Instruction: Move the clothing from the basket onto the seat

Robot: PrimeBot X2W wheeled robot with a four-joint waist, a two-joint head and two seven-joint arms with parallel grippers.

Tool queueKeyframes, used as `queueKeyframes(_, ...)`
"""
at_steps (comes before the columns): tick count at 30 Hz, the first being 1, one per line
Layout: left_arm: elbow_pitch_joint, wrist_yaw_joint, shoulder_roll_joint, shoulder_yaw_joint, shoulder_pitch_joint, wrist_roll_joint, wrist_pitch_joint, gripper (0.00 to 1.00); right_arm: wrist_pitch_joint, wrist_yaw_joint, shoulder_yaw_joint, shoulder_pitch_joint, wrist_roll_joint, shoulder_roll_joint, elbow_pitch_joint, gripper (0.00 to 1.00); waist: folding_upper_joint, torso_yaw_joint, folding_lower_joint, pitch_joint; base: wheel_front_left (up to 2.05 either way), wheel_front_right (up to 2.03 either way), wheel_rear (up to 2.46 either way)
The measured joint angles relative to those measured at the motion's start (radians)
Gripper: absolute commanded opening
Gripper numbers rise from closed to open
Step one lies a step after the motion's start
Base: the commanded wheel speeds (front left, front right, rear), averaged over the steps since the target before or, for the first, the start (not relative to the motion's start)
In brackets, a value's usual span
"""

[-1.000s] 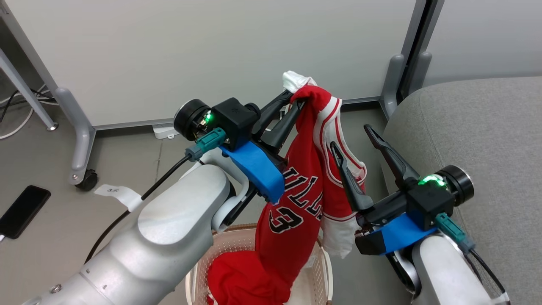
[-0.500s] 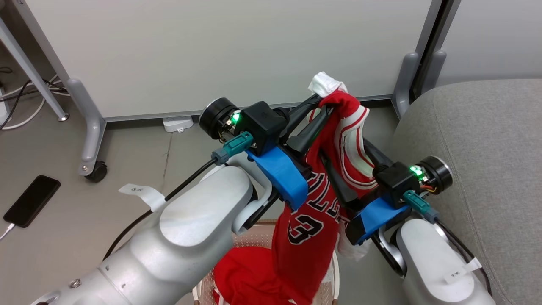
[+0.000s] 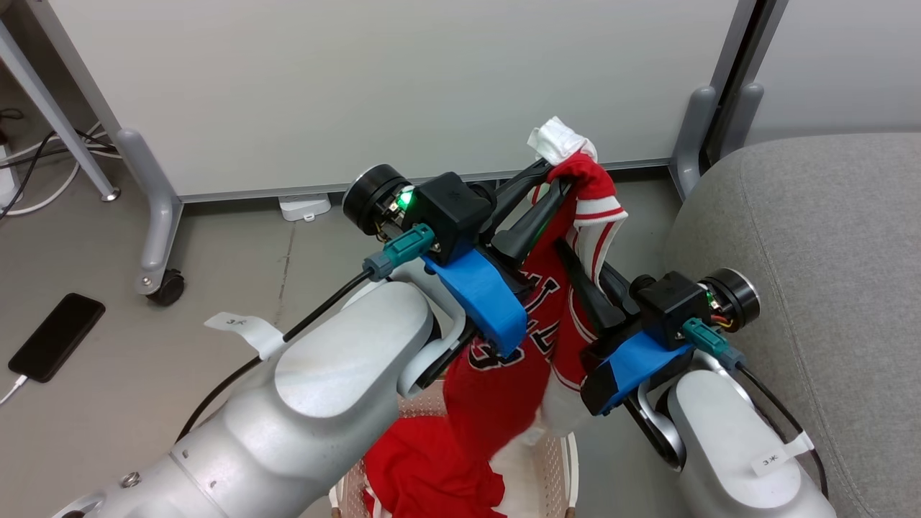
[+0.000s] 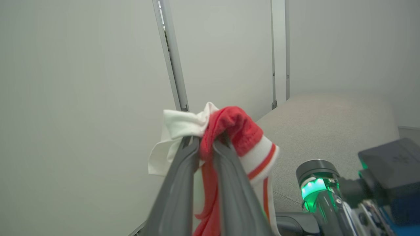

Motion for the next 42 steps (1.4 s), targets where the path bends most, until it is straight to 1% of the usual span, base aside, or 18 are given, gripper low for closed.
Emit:
queueKeyframes(12, 0.005, 0.004, 0.002, 0.002, 0.0, 0.0, -0.002, 0.0, 0.0, 0.0, 0.003, 0.003, 0.009, 0.004, -0.015, 0.0, 0.0, 0.0, 0.0, 0.0, 0.0, 0.0, 0.0)
queueKeyframes(13, 0.005, 0.008, 0.002, 0.003, 0.0, -0.001, -0.004, 0.98, 0.0, 0.0, 0.002, 0.003, 0.012, 0.005, -0.016, 0.0, 0.0, 0.0, 0.0, 0.0, 0.0, 0.0, 0.0)
queueKeyframes(14, 0.008, 0.009, 0.002, 0.003, 0.0, -0.001, -0.004, 1.0, 0.0, 0.0, 0.001, 0.004, 0.014, 0.005, -0.016, 0.0, 0.0, 0.0, 0.0, 0.0, 0.0, 0.0, 0.0)
queueKeyframes(23, 0.02, 0.012, 0.004, -0.002, 0.0, 0.004, -0.006, 1.0, 0.0, 0.0, -0.016, 0.019, 0.018, 0.006, -0.032, 0.0, 0.0, 0.0, 0.0, -0.003, 0.0, 0.0, 0.0)
queueKeyframes(30, 0.023, 0.019, 0.021, -0.006, 0.011, 0.004, -0.008, 1.0, 0.0, 0.0, -0.061, 0.035, 0.027, 0.008, -0.067, 0.0, 0.0, -0.014, -0.0001, 0.007, 0.0, 0.0, 0.0)
queueKeyframes(36, 0.012, 0.031, 0.037, -0.004, 0.026, 0.004, -0.009, 1.0, 0.0, 0.0, -0.106, 0.055, 0.024, 0.008, -0.123, 0.0, 0.0, -0.046, 0.0, 0.028, 0.0, 0.0, 0.0)
queueKeyframes(42, -0.008, 0.039, 0.051, 0.004, 0.038, 0.014, -0.01, 1.0, 0.0, 0.0, -0.145, 0.075, 0.016, 0.009, -0.182, 0.0, 0.0, -0.101, 0.0, 0.057, 0.0, 0.0, 0.0)
